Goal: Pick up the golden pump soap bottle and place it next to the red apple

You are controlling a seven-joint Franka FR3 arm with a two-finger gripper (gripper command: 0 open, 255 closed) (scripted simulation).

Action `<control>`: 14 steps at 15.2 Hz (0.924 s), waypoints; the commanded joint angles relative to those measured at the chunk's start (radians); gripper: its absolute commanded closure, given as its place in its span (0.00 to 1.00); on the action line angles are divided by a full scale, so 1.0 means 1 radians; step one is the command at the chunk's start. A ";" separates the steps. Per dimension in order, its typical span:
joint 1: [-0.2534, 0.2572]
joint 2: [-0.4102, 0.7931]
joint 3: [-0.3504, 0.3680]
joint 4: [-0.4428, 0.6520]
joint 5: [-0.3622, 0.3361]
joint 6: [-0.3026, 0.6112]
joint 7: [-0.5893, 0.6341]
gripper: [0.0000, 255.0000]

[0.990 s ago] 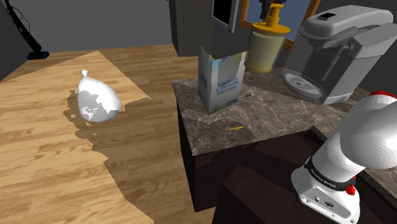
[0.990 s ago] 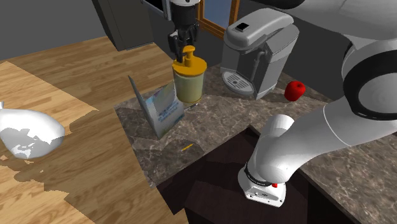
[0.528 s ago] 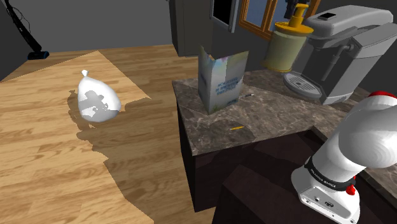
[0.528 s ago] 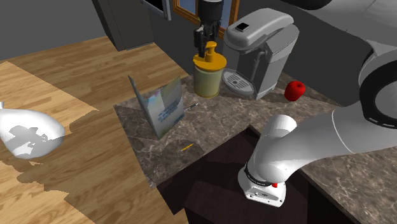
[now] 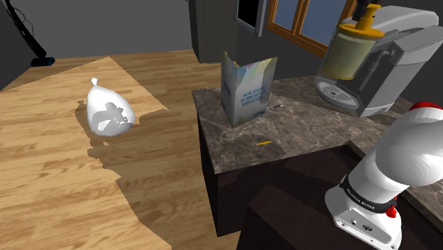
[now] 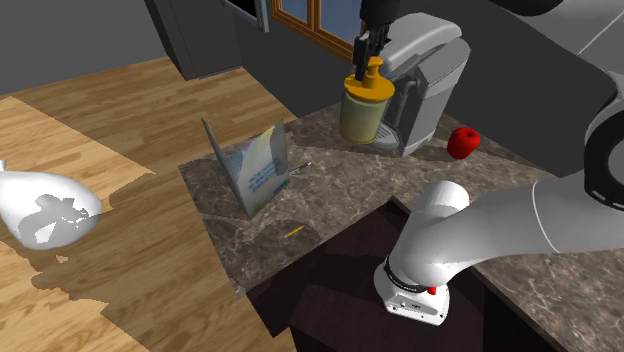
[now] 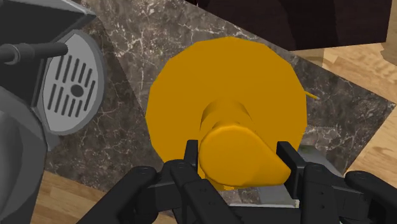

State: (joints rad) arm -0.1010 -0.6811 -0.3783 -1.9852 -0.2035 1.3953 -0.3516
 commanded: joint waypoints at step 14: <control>-0.037 -0.002 -0.313 0.145 -0.173 -0.058 -0.368 1.00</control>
State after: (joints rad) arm -0.1371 -0.6841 -0.6617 -1.8483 -0.3619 1.3344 -0.6877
